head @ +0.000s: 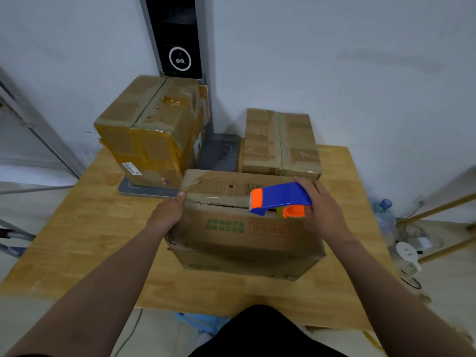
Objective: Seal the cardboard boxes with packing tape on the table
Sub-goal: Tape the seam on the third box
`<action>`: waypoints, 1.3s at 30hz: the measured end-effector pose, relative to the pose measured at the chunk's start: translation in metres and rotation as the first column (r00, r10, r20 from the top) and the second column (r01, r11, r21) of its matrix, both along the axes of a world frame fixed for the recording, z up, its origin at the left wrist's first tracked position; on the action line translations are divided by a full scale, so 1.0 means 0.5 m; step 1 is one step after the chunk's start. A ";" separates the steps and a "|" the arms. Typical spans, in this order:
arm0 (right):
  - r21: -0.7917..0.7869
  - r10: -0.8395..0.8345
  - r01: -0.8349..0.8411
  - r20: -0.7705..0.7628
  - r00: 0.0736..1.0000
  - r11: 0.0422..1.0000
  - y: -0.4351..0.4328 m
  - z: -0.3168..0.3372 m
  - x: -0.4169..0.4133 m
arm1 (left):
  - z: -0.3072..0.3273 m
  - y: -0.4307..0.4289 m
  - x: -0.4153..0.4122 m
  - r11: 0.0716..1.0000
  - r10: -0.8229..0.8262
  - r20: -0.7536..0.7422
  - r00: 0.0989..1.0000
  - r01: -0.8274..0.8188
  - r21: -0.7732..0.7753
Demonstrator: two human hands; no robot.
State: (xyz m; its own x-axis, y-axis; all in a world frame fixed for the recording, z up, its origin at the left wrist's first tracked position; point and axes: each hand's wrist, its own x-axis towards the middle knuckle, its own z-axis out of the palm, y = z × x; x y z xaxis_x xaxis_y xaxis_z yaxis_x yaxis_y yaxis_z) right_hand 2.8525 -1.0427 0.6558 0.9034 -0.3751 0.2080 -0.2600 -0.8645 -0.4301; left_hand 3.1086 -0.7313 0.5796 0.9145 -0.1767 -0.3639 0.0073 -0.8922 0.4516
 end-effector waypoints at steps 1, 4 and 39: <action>0.002 -0.010 0.010 0.004 1.000 1.000 0.001 -0.004 0.001 | 0.001 -0.001 -0.003 1.000 0.007 0.003 1.000 -0.007 0.004; 0.006 -0.047 0.047 -0.006 0.999 0.999 0.002 -0.012 0.006 | 0.007 0.000 -0.008 1.000 0.012 0.011 1.000 -0.012 0.004; 0.001 -0.030 0.030 -0.066 0.997 1.000 -0.002 -0.021 0.014 | 0.079 -0.130 -0.228 0.678 -0.717 0.064 0.694 0.674 0.293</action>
